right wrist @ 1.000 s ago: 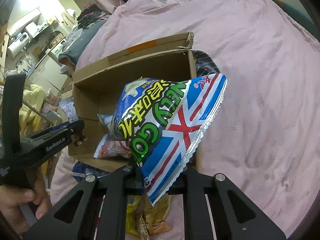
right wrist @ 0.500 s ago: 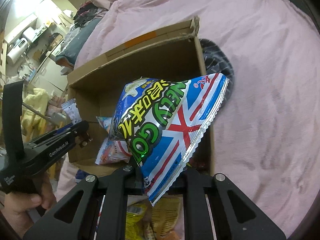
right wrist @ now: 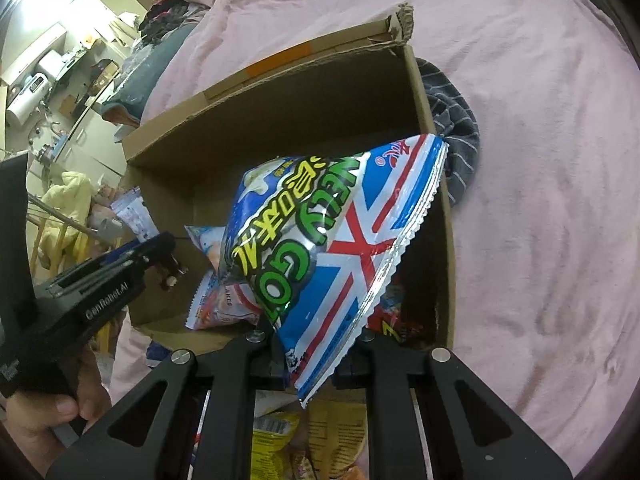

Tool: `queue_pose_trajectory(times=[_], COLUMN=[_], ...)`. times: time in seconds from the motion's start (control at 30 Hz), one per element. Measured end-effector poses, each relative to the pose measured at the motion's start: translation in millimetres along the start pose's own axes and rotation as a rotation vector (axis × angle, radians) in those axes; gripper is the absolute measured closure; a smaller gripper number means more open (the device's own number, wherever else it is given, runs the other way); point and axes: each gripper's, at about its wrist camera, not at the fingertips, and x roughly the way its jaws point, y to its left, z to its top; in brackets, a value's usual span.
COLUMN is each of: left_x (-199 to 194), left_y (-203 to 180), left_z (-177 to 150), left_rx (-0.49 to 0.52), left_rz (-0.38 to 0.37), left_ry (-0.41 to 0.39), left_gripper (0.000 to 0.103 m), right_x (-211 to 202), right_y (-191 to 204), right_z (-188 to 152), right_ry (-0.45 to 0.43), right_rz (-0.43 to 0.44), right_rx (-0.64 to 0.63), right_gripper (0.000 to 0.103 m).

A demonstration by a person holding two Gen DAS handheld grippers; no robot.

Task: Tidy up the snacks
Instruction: 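Lower the Jelly Go bag into the box and open the right gripper while the left releases its snack, then withdraw both open grippers from the box back over the snack pile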

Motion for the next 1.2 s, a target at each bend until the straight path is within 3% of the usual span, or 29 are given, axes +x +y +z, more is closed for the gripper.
queue_pose_trajectory(times=[0.1,0.17,0.27,0.4,0.43,0.47,0.53,0.57,0.73,0.87,1.07,1.2], left_x=[-7,-13,-21,-30,-33,-35,-36,-36,-38,-47,-63,-80], left_y=[-1,-1,-2,-3,-2,-1,2,4,17,23,33,39], left_z=[1,1,0,-1,-1,-1,0,0,-3,-6,-10,-15], left_rx=[0.008,0.003,0.014,0.035,0.032,0.029,0.022,0.015,-0.04,-0.052,-0.041,-0.012], left_rz=[0.002,0.006,0.015,0.038,0.043,0.038,0.029,0.025,0.0,0.016,-0.014,-0.032], left_ry=[-0.033,-0.064,-0.1,-0.137,-0.148,-0.151,-0.147,-0.142,-0.129,-0.154,-0.177,-0.218], left_gripper=[0.08,0.053,0.031,0.025,0.024,0.024,0.024,0.024,0.024,0.023,0.02,0.02], right_x=[-1,-3,-9,-17,-17,-18,-22,-24,-29,-34,-50,-59], right_y=[7,10,6,-3,-5,-6,-9,-8,-9,-6,1,9], right_z=[-1,-1,0,3,3,3,2,2,3,3,3,0], right_ry=[-0.009,-0.016,-0.04,-0.067,-0.068,-0.068,-0.089,-0.103,-0.109,-0.146,-0.221,-0.272], right_rz=[-0.024,-0.022,-0.018,-0.029,-0.028,-0.022,-0.007,-0.007,-0.019,-0.061,-0.067,-0.119], right_rx=[-0.034,-0.045,-0.031,0.009,0.02,0.027,0.047,0.049,0.036,0.018,-0.018,-0.048], right_gripper=[0.089,0.086,0.085,0.083,0.074,0.053,0.028,0.025,0.022,0.01,0.007,0.007])
